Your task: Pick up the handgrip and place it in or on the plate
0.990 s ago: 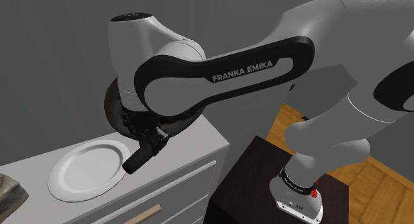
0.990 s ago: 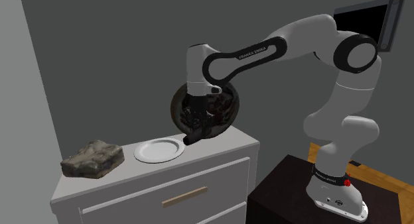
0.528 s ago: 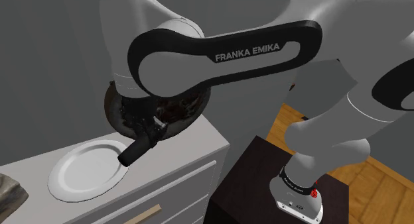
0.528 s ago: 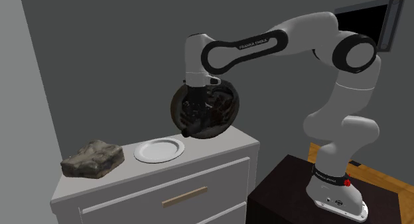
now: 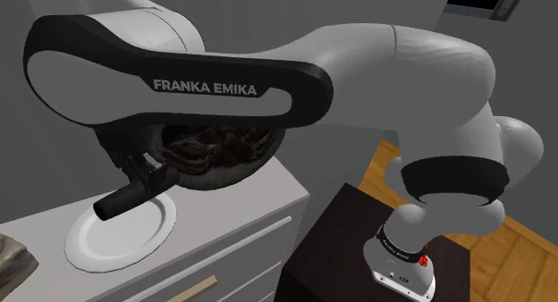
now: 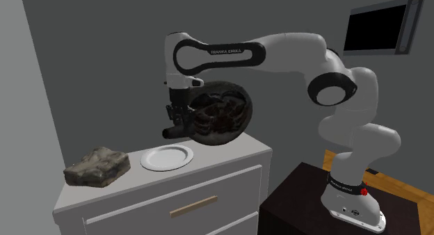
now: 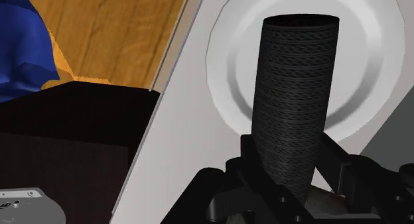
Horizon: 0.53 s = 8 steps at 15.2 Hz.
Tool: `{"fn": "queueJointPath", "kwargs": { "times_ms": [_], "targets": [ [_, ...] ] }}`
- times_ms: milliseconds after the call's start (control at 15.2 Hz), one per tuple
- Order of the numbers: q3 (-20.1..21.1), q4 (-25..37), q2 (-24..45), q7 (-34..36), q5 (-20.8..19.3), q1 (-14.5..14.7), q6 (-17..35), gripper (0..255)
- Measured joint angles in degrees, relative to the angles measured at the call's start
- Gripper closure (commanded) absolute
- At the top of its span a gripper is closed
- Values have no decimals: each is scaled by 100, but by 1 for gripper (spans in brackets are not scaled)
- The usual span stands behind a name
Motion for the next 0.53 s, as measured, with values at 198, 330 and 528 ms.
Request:
{"fn": "queueJointPath", "kwargs": {
  "times_ms": [198,330,528],
  "targets": [
    [610,2088,-1018,230,558,-1389,-783,255],
    [757,2637,-1290,312,689,-1736,-971,255],
    [746,2366,-1302,251,692,-1621,-762,255]
  ]
}}
